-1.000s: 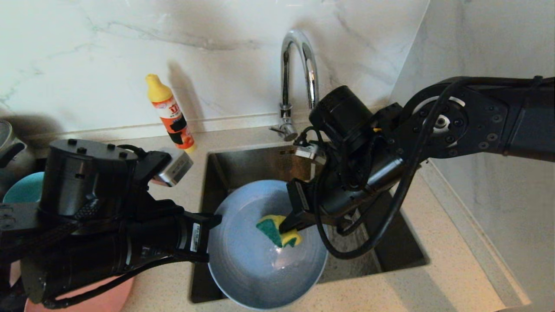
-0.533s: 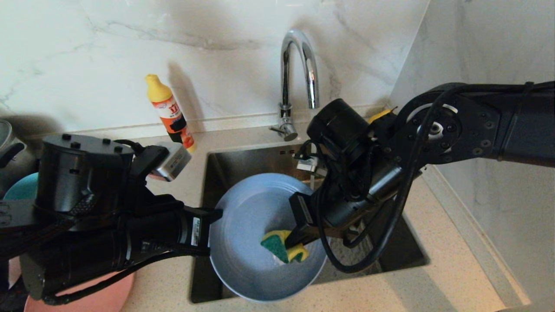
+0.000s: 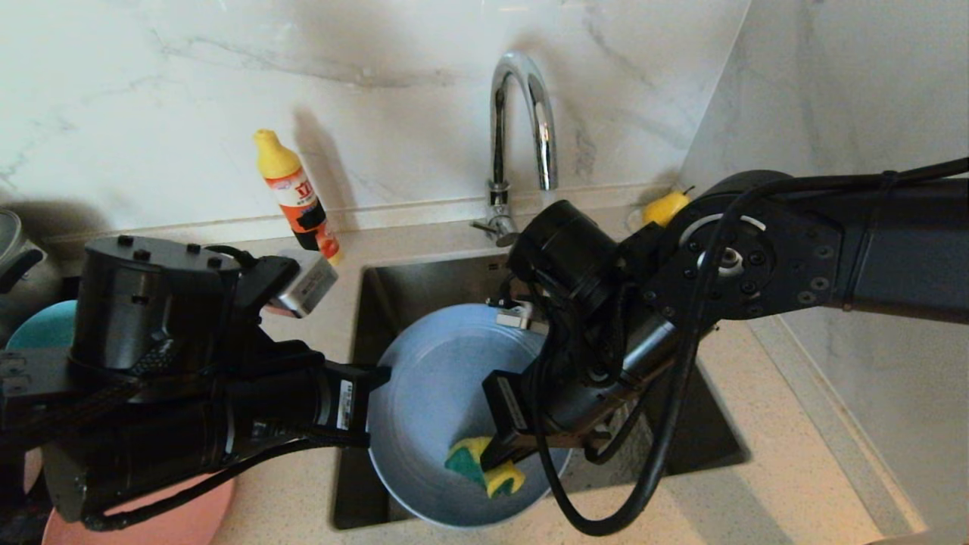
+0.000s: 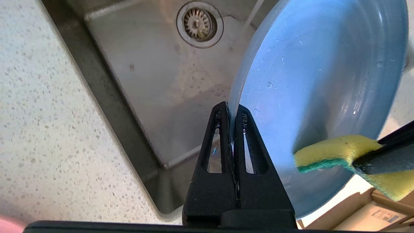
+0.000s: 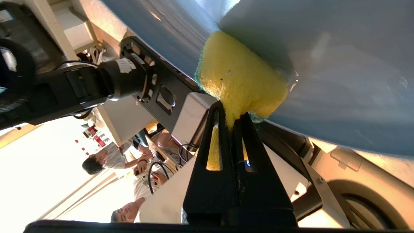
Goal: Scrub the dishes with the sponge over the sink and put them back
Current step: Wipe the plate
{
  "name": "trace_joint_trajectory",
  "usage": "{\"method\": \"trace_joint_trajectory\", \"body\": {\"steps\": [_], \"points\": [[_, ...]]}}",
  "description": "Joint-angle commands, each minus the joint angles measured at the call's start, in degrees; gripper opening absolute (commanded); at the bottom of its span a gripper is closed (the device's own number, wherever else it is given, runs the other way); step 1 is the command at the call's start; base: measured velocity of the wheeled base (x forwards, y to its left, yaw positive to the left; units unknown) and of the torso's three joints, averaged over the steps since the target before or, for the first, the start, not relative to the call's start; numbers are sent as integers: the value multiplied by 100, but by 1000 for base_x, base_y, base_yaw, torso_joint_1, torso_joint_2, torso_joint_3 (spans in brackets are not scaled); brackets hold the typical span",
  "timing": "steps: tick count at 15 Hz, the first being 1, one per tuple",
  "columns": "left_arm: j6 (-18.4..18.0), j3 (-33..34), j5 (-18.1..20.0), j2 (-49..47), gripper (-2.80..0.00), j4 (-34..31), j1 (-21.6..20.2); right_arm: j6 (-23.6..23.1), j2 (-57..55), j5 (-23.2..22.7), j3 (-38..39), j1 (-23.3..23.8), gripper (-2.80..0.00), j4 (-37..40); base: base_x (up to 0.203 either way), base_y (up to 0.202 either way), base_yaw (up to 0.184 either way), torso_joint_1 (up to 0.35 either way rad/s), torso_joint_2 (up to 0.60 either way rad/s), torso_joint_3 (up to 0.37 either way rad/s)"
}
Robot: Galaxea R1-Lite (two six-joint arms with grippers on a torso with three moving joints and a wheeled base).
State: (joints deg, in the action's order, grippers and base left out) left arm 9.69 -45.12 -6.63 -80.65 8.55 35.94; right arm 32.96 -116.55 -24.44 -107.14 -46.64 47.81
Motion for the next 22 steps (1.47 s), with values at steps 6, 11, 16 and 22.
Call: {"method": "trace_joint_trajectory", "body": {"steps": [6,11,16,22], "points": [[6,73,-5,-12,-280,7,1,47,-194,1,-334,-144,-280,-312,0,0,0,0,0,0],[6,135,-5,36,-280,4,10,52,-2,181,-351,139,-280,-364,0,0,0,0,0,0],[15,109,-5,59,-280,7,10,61,282,246,-298,313,-280,-158,0,0,0,0,0,0],[24,47,-5,15,-280,94,-8,20,389,240,176,321,-280,190,0,0,0,0,0,0]]}}
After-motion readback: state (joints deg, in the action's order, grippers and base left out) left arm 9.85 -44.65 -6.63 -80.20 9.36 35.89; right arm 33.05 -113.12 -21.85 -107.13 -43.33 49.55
